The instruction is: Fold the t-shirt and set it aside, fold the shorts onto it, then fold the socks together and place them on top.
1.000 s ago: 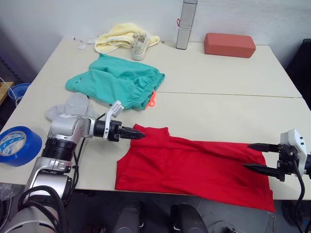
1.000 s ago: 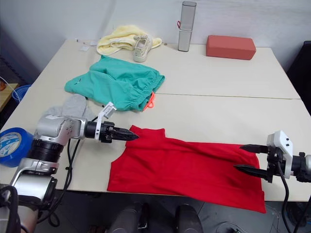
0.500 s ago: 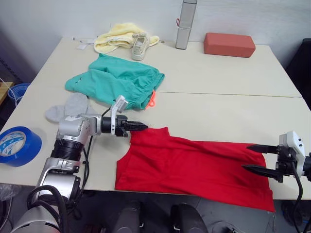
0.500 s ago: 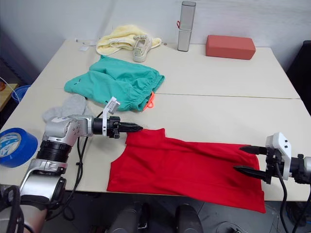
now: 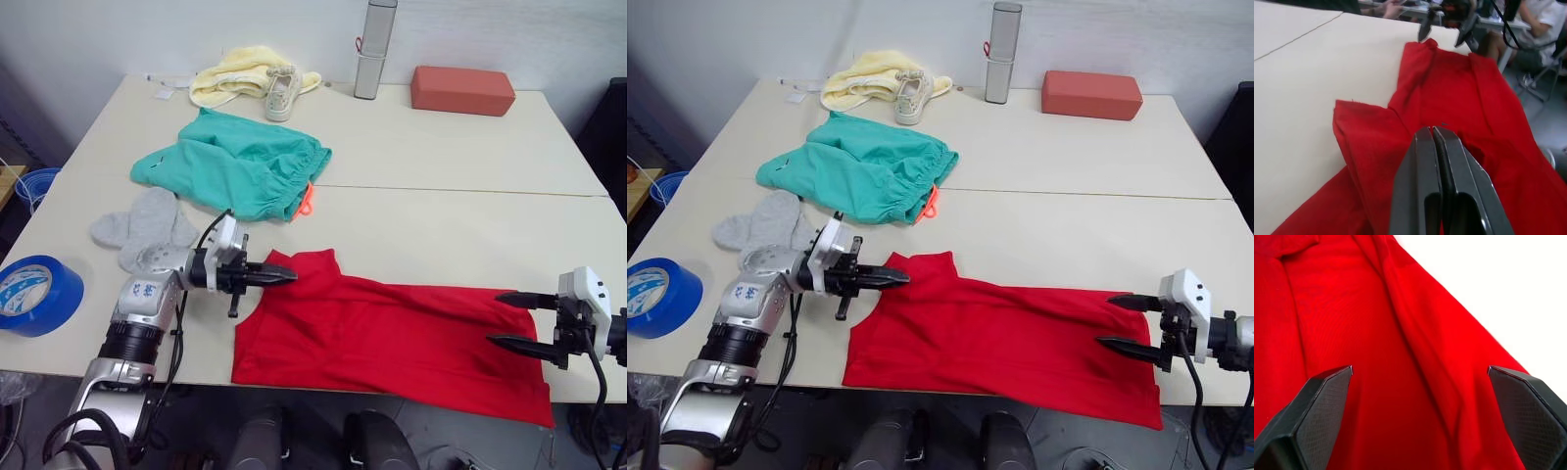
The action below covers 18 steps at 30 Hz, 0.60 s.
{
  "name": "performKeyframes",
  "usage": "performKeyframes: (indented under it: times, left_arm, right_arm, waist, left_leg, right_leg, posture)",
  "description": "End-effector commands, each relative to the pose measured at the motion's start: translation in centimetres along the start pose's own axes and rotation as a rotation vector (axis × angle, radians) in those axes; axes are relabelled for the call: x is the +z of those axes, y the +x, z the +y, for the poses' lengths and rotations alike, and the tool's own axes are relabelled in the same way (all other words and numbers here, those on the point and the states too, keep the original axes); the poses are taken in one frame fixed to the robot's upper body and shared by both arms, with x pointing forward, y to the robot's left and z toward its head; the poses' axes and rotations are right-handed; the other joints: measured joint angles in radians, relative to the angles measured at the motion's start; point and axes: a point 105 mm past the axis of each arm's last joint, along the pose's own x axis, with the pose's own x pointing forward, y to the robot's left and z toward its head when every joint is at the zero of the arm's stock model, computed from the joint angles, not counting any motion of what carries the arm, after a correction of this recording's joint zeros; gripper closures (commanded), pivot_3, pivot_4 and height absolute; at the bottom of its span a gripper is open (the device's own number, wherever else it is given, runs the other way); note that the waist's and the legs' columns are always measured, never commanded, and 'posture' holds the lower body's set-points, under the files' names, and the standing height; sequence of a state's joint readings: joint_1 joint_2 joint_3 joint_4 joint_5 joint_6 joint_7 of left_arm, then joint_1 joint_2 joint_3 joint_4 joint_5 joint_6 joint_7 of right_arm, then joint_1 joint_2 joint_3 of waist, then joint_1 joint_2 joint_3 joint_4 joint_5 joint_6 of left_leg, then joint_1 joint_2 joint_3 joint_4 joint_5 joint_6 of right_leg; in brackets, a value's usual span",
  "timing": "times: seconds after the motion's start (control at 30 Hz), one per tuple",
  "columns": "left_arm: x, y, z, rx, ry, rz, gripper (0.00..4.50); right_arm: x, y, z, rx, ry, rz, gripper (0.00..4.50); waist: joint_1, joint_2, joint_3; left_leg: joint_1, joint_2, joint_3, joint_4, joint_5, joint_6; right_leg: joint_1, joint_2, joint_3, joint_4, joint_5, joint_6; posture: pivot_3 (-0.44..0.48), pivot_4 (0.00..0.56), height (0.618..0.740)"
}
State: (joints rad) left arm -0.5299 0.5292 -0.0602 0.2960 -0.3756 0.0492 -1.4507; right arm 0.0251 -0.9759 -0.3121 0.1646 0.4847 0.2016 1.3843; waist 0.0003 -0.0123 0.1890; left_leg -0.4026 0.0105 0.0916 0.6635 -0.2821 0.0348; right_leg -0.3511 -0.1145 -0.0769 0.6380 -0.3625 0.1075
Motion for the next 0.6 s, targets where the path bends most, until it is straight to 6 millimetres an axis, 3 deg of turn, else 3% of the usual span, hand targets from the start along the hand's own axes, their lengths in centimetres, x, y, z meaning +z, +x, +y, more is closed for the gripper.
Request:
performKeyframes:
  times: [0.03, 0.27, 0.47, 0.6]
  left_arm:
    - [-0.7, -0.7, -1.6, -0.085, 0.188, 0.066, 4.46]
    - [-2.9, -0.5, -4.3, -0.230, 0.347, 0.147, 4.46]
    - [-4.2, -1.4, -5.5, -0.253, 0.277, 0.189, 4.46]
    - [-3.6, -1.8, -5.1, -0.192, 0.219, 0.166, 3.29]
  right_arm:
    - [0.1, -0.1, 0.2, 0.009, -0.011, -0.002, 0.00]
    - [-0.1, -0.1, 0.2, 0.010, -0.008, 0.005, 0.00]
    - [-0.3, -0.2, 0.5, 0.012, -0.007, 0.009, 0.00]
    - [-0.1, -0.2, 0.8, 0.005, -0.032, -0.012, 0.00]
  waist:
    - [-0.001, 0.000, 0.000]
    - [-0.002, 0.000, 0.000]
    - [-0.004, 0.000, 0.000]
    - [-0.004, 0.001, 0.000]
  left_leg:
    - [0.000, 0.000, 0.000, 0.000, 0.000, 0.000]
    - [0.000, 0.000, 0.000, 0.000, -0.001, 0.001]
    - [0.000, 0.001, -0.001, -0.001, -0.001, 0.001]
    - [0.000, 0.001, -0.001, -0.001, -0.002, 0.001]
  right_leg:
    - [0.000, 0.000, 0.000, 0.000, 0.000, 0.000]
    - [0.000, -0.001, 0.000, 0.000, 0.000, 0.000]
    - [0.000, -0.001, 0.000, 0.000, 0.000, 0.000]
    - [0.000, -0.001, 0.000, -0.001, 0.000, 0.000]
  posture:
    - [0.000, 0.150, 0.740]
    - [0.000, 0.150, 0.740]
    - [0.000, 0.150, 0.740]
    - [0.000, 0.150, 0.740]
